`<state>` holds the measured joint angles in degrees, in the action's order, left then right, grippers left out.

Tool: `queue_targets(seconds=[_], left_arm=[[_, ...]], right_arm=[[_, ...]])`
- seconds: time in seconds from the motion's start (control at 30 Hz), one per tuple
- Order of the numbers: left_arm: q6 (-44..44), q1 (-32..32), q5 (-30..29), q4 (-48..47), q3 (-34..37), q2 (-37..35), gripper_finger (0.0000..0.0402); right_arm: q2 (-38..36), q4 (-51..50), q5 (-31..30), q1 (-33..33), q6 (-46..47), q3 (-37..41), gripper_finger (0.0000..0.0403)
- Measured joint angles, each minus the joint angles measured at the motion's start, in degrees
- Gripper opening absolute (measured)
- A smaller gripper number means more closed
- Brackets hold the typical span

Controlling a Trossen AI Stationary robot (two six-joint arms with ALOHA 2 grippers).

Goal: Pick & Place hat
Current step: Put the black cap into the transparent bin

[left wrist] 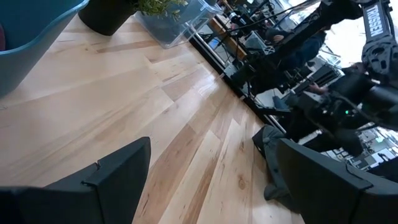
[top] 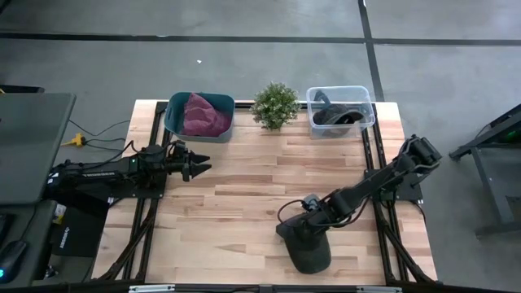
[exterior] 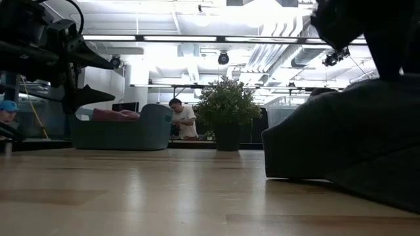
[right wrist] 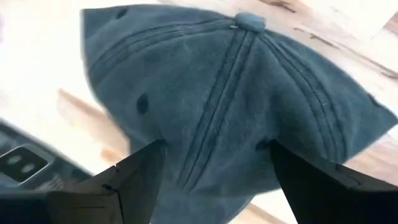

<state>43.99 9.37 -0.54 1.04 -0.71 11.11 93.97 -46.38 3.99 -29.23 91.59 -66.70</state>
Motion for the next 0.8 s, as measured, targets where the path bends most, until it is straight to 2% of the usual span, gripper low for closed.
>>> queue_targets(seconds=[0.37,0.8], left_arm=[[-0.02,0.0,0.01,-0.09,0.0,0.0,0.0337],[0.0,0.0,0.03,-0.13,0.0,0.0,0.0337]], right_arm=[[6.15,4.16,-4.6,0.09,0.81,0.0,0.0287],[14.45,10.75,-4.21,0.11,2.25,-0.2,0.0287]])
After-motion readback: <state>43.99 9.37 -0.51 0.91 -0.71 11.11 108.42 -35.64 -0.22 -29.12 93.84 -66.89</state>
